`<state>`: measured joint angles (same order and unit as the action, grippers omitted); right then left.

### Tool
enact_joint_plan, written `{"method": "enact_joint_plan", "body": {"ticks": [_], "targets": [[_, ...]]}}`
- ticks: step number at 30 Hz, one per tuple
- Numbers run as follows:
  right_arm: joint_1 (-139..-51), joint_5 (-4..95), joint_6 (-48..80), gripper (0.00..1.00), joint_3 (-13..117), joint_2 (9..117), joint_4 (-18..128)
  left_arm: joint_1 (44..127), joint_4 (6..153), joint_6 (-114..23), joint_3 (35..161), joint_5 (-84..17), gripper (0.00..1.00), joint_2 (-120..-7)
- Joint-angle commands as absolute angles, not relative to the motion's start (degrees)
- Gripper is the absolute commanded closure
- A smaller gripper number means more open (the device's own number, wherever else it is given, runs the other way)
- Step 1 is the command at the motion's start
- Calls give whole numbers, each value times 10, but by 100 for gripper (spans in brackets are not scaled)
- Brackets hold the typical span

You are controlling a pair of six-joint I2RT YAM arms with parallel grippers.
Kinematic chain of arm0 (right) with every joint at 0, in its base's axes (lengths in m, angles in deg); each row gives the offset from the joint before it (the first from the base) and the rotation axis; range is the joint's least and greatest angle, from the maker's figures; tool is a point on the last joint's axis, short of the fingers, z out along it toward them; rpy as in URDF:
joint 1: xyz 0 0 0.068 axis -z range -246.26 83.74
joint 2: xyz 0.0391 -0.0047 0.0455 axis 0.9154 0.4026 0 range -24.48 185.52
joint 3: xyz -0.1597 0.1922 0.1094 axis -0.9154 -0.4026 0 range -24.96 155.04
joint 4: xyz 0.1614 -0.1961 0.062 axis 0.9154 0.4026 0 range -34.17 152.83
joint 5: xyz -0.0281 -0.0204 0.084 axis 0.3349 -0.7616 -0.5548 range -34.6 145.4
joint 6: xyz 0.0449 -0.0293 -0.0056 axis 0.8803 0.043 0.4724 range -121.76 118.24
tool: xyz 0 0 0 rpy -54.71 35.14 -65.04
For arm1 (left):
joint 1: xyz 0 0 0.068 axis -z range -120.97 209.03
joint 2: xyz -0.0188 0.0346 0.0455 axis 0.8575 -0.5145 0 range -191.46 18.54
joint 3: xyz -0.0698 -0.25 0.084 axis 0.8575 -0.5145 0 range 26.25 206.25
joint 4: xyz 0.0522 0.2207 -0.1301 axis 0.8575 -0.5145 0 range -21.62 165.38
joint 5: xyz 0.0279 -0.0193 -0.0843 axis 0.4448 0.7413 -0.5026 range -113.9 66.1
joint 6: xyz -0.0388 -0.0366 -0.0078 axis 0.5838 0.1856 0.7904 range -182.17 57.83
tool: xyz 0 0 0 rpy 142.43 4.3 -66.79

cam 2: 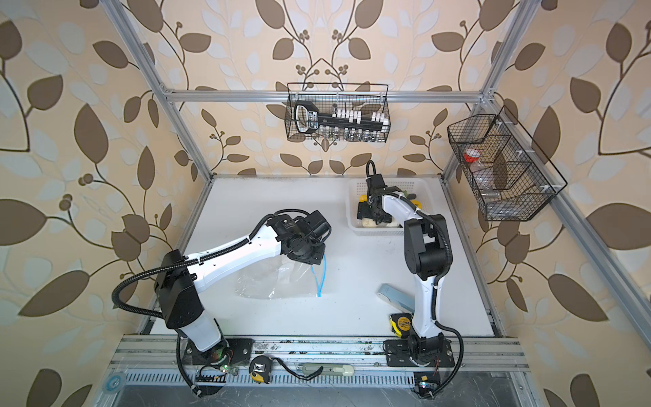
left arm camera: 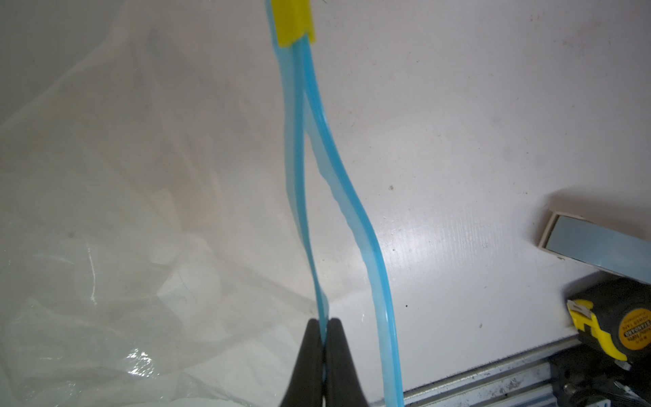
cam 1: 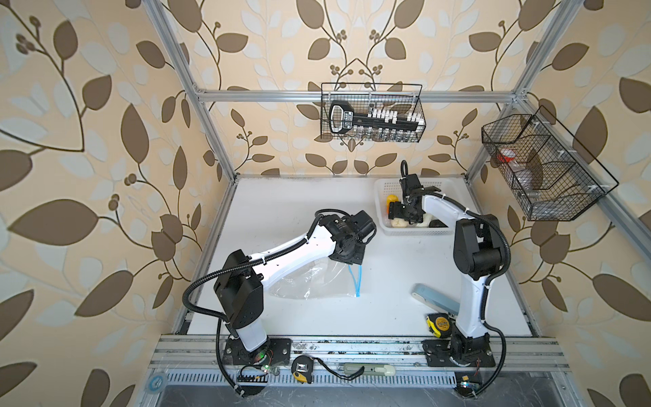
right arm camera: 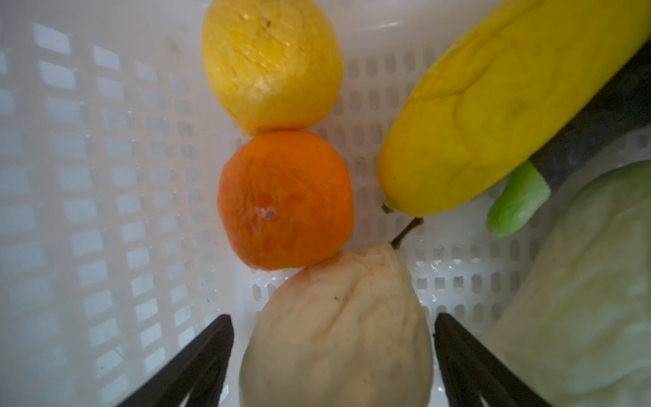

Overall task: Place the food in the zip-top bag and seal the zipper
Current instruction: 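Lower the right gripper and grasp the cream pear in the basket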

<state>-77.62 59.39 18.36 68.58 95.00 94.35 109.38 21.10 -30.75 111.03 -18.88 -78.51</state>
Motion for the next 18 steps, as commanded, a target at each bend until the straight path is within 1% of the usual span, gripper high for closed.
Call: {"method": "enact_joint_plan", "body": {"ticks": [1,7,18], "targets": [[-780,614,179,10,713,964,983,1099,210,-311,1127,-174,100,-784],[-784,608,177,10,706,963,988,1099,211,-311,1127,-173,100,-786],[-790,599,179,22,706,970,986,1099,211,-310,1123,-171,100,-782]]}}
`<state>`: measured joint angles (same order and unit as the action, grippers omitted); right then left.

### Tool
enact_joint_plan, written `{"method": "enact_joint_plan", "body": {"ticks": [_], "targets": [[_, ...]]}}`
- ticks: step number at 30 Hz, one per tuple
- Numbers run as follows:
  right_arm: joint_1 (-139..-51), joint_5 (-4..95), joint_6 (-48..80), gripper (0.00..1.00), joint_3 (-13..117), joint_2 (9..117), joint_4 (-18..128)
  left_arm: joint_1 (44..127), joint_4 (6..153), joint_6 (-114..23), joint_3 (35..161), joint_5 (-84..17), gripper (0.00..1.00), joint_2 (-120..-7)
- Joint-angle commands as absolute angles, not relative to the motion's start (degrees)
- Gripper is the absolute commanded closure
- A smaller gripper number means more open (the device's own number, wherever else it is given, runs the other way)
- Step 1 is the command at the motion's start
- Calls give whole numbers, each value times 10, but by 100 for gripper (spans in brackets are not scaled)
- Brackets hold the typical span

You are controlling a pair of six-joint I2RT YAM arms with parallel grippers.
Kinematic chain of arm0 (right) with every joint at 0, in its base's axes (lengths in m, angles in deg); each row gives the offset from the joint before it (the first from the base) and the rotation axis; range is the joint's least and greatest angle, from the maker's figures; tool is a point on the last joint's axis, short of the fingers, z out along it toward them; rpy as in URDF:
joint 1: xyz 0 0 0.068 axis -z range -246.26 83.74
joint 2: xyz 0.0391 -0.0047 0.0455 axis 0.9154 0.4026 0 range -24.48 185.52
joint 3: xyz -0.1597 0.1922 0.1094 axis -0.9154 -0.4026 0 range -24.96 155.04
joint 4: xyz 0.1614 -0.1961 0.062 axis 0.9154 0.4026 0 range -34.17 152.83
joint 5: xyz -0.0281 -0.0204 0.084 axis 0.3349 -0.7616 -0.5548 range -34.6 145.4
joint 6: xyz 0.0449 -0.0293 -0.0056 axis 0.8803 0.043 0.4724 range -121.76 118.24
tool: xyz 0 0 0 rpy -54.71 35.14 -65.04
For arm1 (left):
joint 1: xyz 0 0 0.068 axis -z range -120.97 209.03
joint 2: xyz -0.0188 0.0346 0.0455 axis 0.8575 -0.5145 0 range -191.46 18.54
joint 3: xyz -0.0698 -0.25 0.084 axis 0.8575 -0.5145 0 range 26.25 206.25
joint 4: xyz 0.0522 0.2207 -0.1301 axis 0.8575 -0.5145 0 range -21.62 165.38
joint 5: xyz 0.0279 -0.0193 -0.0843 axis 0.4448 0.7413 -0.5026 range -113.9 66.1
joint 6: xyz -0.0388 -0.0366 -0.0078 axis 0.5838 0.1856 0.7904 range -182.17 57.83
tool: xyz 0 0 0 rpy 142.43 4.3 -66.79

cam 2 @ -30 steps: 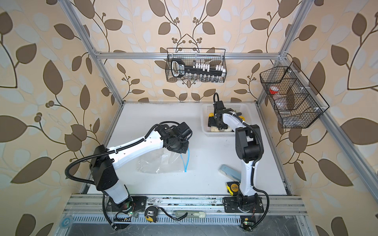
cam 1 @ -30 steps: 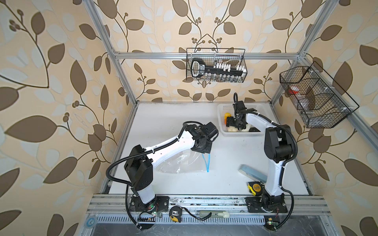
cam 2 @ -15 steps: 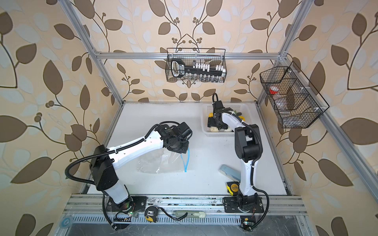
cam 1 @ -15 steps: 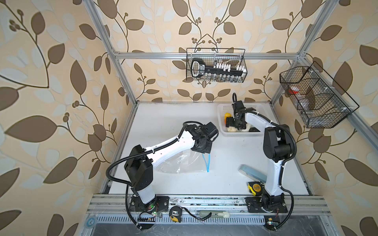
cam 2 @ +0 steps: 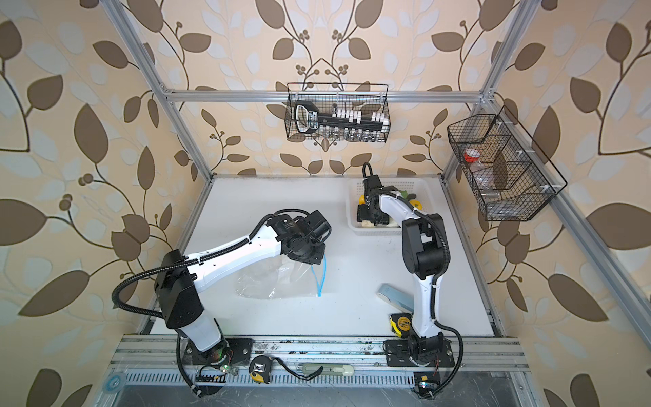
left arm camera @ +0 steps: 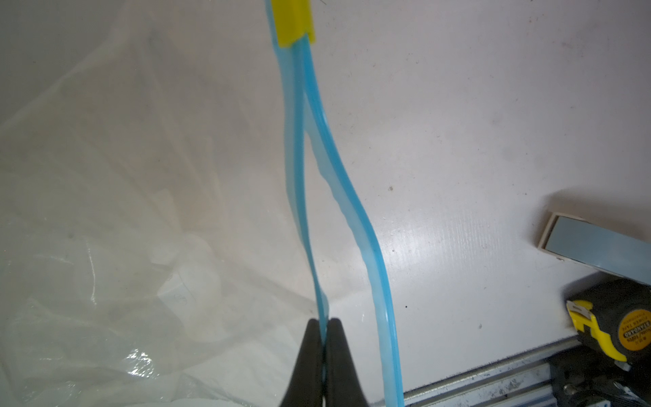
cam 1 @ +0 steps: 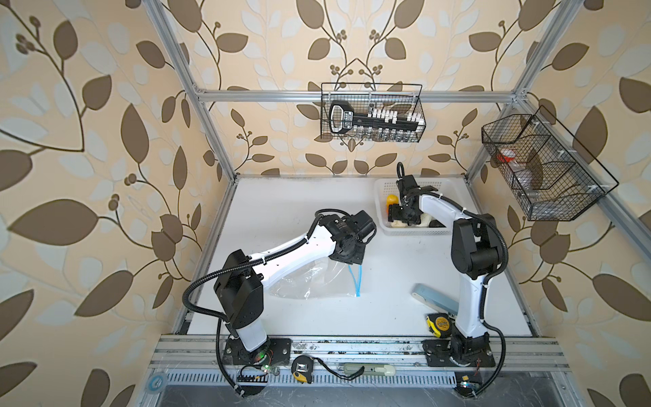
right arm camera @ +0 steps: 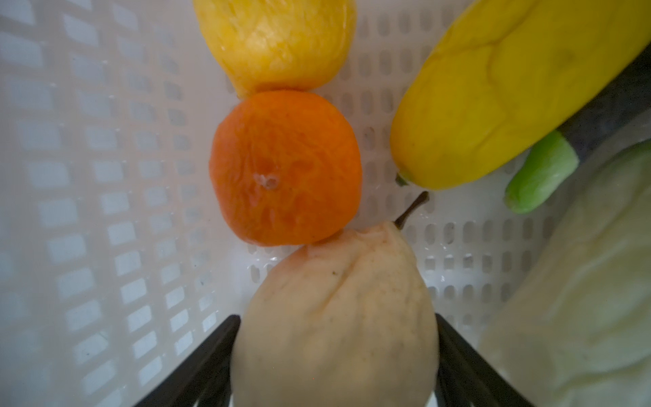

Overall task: Place the food in the zip-top bag and seal the zipper
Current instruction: 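Lower the right gripper and grasp the cream pear in the basket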

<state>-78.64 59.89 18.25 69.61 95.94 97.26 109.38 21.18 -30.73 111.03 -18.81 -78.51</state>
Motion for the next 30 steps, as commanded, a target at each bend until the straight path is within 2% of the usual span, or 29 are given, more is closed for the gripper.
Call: {"method": "enact_joint_plan", "body": {"ticks": [1,6,19,30], "targets": [[-789,599,180,23,706,968,986,1099,210,-310,1124,-171,100,-783],[-786,598,185,30,705,958,983,1099,210,-310,1123,-169,100,-782],[-776,579,217,35,688,902,957,1099,206,-303,1129,-174,100,-784],[-763,535,232,37,629,803,912,1098,211,-292,1137,-190,100,-787]]}}
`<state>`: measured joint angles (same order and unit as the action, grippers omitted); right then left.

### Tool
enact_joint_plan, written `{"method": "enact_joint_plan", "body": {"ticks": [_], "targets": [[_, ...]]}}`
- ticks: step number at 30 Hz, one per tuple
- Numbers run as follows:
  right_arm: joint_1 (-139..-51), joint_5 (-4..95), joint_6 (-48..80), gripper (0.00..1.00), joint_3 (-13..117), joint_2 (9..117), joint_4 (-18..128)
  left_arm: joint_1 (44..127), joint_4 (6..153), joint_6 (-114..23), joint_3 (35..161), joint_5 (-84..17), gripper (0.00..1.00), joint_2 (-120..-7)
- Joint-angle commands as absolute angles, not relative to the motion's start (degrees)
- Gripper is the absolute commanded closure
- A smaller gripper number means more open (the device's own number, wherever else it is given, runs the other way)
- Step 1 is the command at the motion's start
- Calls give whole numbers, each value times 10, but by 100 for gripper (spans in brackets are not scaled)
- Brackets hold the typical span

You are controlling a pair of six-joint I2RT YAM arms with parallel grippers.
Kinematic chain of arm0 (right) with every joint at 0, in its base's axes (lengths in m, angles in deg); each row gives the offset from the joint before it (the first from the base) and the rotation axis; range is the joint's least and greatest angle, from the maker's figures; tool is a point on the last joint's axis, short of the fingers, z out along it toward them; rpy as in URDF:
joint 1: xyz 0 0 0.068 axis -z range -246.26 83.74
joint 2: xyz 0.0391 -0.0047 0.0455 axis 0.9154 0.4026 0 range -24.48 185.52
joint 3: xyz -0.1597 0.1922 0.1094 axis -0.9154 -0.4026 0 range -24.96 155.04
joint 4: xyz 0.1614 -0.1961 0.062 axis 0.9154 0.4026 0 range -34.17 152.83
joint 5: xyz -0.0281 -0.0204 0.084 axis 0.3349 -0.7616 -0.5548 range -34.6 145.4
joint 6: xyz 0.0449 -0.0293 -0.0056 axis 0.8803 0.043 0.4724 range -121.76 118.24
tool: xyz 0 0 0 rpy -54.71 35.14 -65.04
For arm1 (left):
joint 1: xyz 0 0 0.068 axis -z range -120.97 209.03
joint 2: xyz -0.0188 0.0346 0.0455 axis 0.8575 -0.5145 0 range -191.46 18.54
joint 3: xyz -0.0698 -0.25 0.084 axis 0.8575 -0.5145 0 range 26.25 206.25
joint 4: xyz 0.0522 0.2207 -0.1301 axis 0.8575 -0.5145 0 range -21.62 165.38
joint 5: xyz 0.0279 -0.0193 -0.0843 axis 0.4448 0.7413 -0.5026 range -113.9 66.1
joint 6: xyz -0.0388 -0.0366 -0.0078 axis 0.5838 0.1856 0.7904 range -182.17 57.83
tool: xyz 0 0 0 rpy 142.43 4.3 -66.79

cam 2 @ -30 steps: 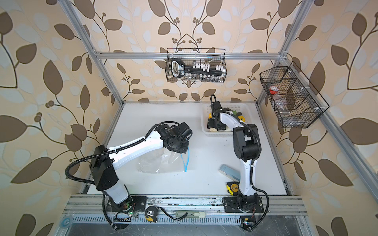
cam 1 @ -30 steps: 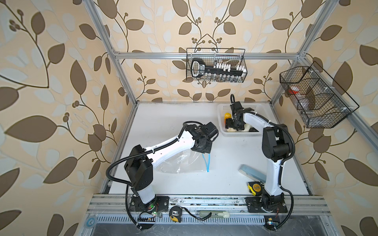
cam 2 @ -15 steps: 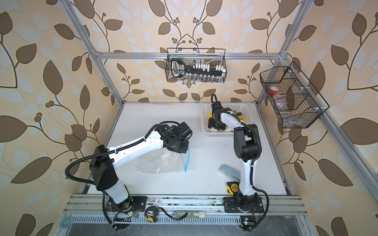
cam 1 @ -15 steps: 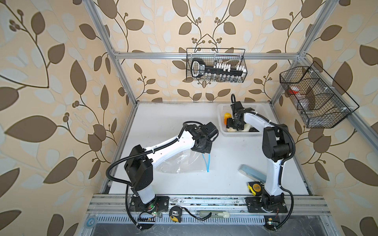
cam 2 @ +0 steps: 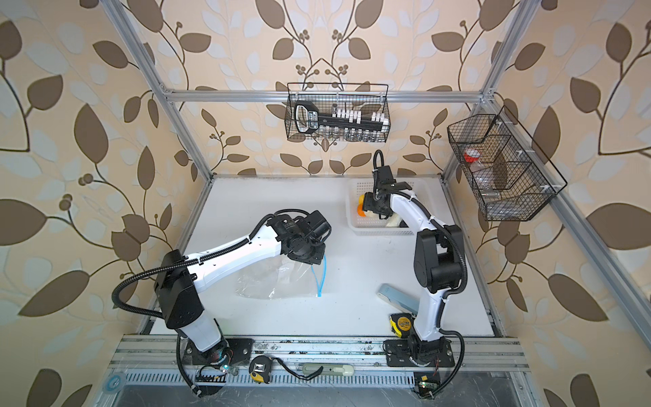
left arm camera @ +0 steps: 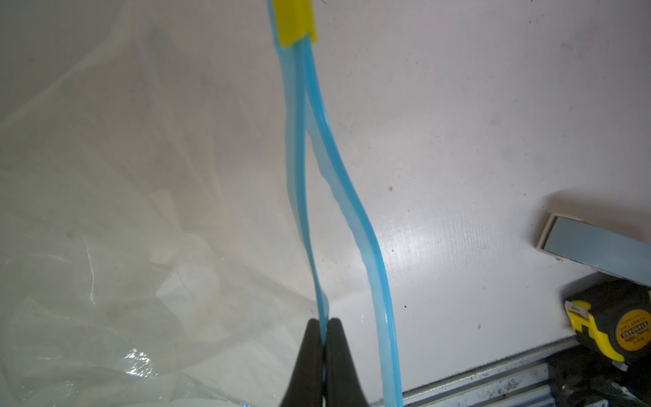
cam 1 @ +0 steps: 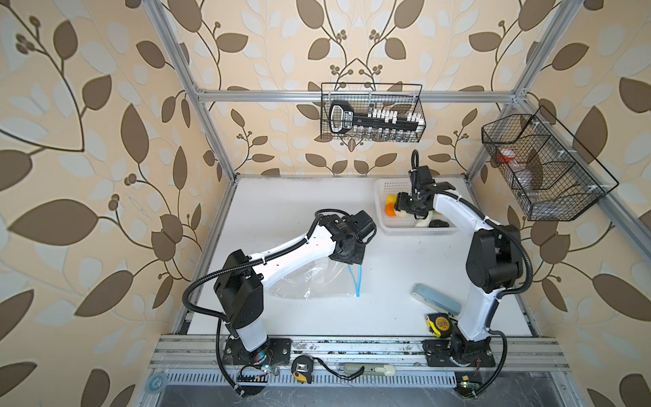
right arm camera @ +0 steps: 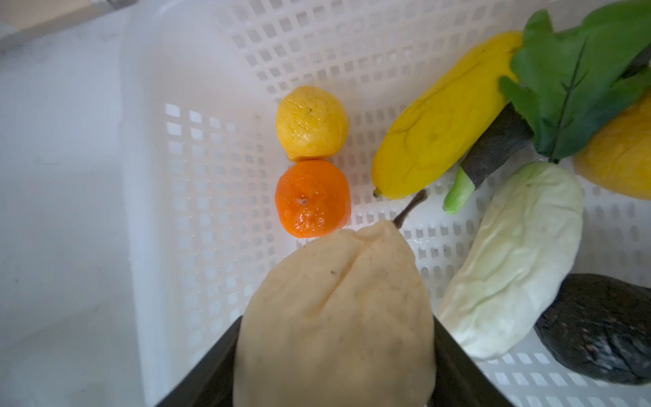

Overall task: Place the food in the zip-top bag and seal the zipper
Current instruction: 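Lower the right gripper and grasp the cream pear in the basket, then carry the pear with the right gripper to the bag mouth held by the left gripper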

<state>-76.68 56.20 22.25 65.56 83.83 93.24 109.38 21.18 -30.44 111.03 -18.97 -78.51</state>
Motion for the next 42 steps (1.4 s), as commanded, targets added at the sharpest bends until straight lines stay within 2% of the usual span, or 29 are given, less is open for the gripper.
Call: {"method": "enact_joint_plan", "body": {"ticks": [1,13,23,35,42], "targets": [[-763,531,235,37,618,789,901,1098,211,-290,1139,-192,100,-788],[-776,401,254,42,387,590,720,1097,210,-283,1165,-212,100,-803],[-854,320,327,49,204,463,554,1090,218,-265,1186,-246,100,-818],[-924,300,431,59,70,401,381,1083,231,-242,1181,-257,100,-799],[-957,313,438,60,54,405,370,1079,238,-234,1173,-262,100,-790]]}}
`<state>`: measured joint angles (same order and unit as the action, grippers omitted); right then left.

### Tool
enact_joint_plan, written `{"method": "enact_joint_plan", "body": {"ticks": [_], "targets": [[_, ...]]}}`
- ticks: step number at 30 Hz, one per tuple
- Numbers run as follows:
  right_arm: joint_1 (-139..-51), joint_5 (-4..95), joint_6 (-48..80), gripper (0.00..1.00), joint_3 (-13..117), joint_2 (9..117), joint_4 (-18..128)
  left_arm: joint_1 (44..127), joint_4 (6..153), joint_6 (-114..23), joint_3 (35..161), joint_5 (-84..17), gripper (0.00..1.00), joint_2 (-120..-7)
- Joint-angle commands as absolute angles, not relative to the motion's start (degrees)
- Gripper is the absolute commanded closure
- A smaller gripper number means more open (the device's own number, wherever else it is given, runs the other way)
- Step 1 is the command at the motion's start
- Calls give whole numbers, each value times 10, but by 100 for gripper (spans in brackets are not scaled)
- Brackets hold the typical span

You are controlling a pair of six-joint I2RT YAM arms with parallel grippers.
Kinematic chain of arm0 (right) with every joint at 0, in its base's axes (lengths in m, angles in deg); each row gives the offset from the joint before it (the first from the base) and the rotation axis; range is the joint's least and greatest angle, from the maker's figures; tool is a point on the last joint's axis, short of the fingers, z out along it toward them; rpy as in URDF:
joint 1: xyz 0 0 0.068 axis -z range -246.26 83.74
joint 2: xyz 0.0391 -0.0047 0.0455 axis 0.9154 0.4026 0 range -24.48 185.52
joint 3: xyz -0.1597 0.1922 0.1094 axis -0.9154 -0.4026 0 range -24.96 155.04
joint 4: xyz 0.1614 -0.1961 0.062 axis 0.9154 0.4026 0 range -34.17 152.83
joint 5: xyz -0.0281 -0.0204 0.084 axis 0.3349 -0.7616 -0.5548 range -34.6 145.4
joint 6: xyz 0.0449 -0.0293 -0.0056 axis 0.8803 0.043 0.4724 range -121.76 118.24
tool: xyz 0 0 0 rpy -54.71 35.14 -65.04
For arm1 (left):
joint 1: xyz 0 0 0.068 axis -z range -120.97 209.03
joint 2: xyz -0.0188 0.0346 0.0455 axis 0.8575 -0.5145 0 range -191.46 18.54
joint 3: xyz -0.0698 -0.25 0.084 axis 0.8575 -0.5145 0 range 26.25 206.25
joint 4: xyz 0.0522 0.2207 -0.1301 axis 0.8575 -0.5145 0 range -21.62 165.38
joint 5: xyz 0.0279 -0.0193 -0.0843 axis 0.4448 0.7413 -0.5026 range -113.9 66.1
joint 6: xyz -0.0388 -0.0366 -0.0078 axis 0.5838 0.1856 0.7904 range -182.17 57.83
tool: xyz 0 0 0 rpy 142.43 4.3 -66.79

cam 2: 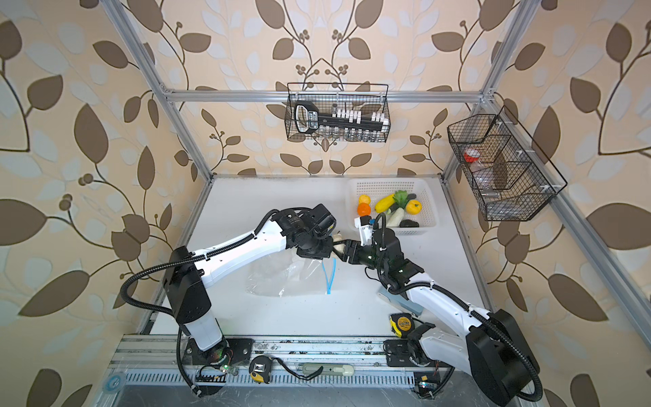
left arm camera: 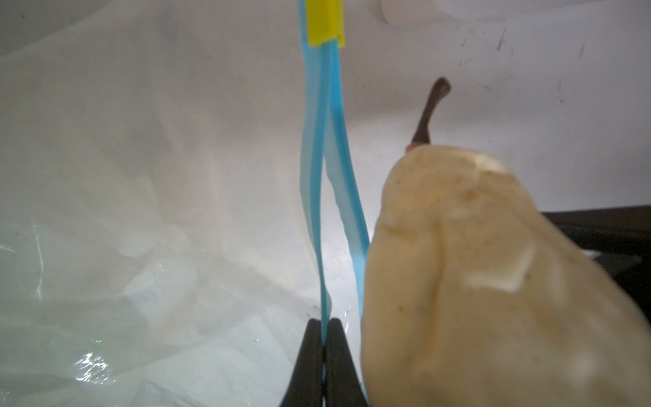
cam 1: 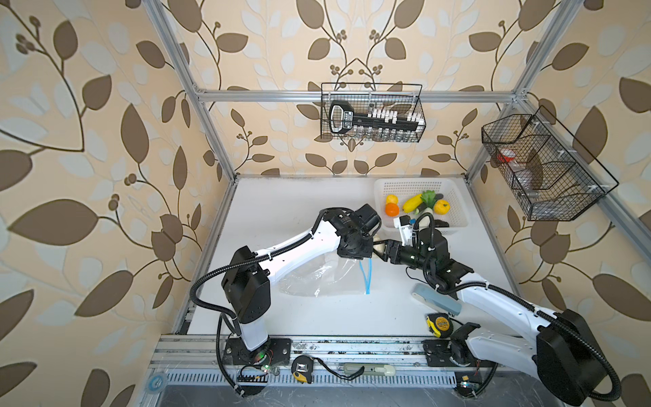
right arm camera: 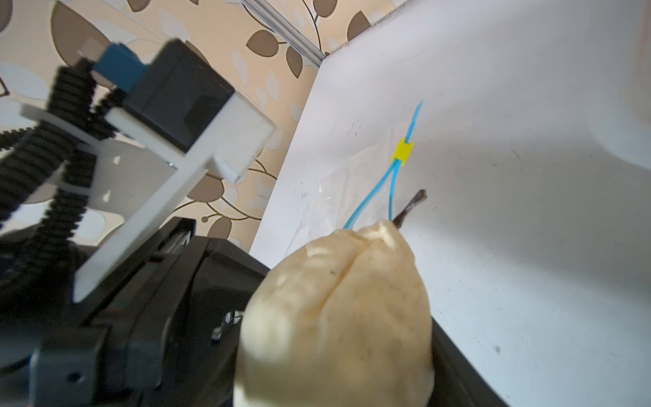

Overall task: Place the food in the zip-top bag and seal the zipper
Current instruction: 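Carry the pear with the right gripper to the bag mouth held by the left gripper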

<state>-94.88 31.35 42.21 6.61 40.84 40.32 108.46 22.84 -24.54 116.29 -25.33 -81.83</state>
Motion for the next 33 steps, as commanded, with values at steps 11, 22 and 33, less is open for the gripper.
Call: {"method": "enact_joint_plan", "body": {"ticks": [11,22,33], "targets": [[-959,313,443,61,26,420,344,1071,266,-216,1145,-285,100,-756],[-991,336,412,64,38,434,364,1070,288,-204,1128,-306,100,-741],[-1006,333,411,67,26,452,349,1068,300,-201,1140,-321,100,-736]]}}
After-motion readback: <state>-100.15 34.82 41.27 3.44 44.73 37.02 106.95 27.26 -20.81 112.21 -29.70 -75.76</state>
